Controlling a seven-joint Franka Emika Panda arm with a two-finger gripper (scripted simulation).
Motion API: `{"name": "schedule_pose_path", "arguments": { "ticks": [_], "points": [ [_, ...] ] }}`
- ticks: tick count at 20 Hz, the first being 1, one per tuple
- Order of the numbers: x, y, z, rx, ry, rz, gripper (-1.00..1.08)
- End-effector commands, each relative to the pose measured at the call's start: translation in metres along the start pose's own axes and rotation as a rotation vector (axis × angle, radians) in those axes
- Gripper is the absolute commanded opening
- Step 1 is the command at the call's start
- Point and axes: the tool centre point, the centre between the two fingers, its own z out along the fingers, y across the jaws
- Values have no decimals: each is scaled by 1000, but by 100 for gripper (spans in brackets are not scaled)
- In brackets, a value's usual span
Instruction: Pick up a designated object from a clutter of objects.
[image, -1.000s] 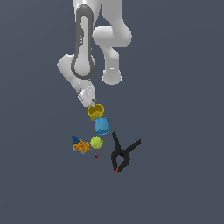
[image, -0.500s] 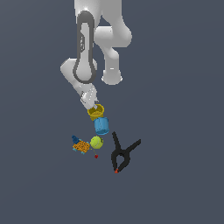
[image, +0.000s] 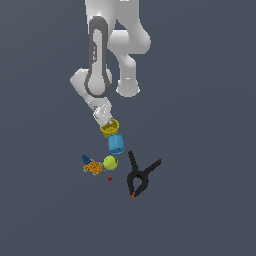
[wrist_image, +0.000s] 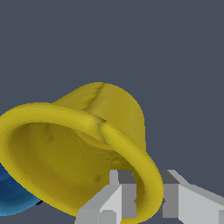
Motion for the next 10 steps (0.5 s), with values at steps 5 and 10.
{"name": "schedule_pose_path", "arguments": {
  "ticks": [5,10],
  "points": [
    [0,0,0,0,0,0,-100],
    [-1,-1,-1,1,0,0,-100]
  ]
}}
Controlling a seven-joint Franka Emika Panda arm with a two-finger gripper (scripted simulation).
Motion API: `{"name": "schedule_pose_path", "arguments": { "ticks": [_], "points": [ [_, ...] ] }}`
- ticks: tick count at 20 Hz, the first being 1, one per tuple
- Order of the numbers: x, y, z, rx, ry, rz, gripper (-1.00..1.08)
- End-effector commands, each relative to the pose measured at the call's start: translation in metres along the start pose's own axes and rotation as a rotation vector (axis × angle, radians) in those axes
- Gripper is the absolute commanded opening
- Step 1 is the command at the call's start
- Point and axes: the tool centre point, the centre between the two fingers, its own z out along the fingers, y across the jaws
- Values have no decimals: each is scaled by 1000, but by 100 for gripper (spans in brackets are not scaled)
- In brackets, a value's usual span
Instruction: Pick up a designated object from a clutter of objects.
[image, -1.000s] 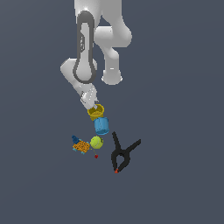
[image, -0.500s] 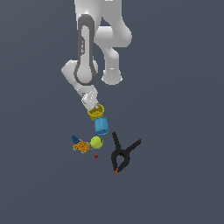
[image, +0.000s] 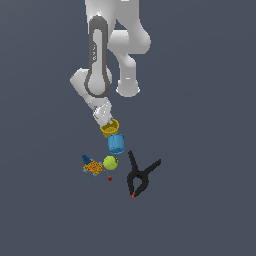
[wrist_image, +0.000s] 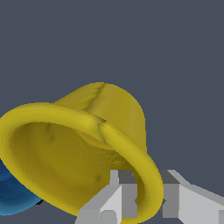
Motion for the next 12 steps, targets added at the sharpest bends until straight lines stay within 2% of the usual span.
{"name": "schedule_pose_path", "arguments": {
  "ticks": [1,12],
  "points": [
    [-1,-1,-2,1,0,-1,-100],
    [-17,-19,-26,0,2,0,-100]
  ]
}}
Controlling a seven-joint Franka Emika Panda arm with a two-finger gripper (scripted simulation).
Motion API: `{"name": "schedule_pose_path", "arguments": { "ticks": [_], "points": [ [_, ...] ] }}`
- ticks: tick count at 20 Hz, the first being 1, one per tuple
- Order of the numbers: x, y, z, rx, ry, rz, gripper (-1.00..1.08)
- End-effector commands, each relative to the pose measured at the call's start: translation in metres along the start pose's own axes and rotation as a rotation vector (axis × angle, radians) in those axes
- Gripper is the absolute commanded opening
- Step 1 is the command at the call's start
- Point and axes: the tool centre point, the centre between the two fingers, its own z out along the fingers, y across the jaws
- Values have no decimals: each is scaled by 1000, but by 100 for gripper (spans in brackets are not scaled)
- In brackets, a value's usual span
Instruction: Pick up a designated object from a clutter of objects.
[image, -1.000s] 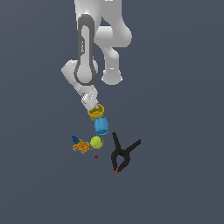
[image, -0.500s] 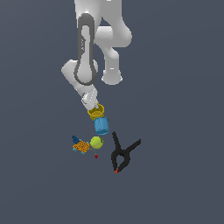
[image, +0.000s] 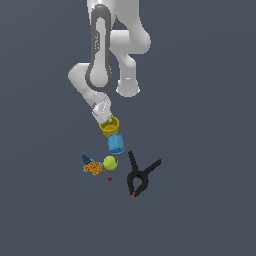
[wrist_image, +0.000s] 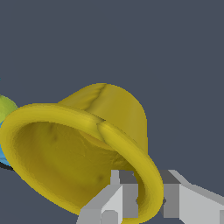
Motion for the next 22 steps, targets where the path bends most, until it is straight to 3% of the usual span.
{"name": "schedule_pose_path", "arguments": {
  "ticks": [1,22],
  "points": [
    [-6,-7,-9,2,1,-1,-100],
    [-85,-93,-134,-4,12,2,-100]
  ]
}}
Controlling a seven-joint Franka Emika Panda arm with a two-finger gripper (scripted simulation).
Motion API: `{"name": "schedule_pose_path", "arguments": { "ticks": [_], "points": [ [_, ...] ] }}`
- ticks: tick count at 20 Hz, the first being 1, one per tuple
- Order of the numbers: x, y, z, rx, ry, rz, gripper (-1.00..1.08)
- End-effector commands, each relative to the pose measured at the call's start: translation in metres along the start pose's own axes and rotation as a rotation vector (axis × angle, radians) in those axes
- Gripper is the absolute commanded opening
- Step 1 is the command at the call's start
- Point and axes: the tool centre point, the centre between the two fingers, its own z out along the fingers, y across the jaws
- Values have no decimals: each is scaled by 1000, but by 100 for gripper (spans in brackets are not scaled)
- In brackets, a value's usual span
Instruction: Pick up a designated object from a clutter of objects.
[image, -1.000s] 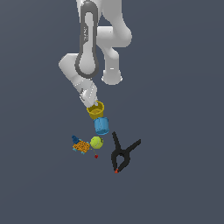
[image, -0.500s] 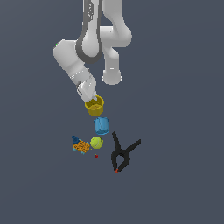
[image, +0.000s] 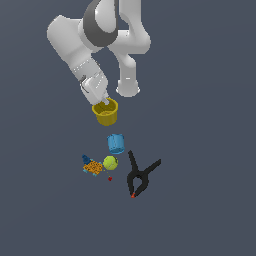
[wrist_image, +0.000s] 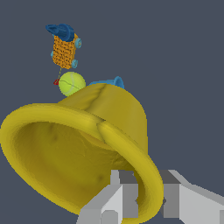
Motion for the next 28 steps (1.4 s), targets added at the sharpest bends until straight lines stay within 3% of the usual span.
{"name": "schedule_pose_path", "arguments": {
  "ticks": [1,15,28],
  "points": [
    [-13,-14,-21,1,3,0,-100],
    [-81,-92,-127,3,-3,-2,-100],
    [-106,-125,-168,6,-10,-4,-100]
  ]
}}
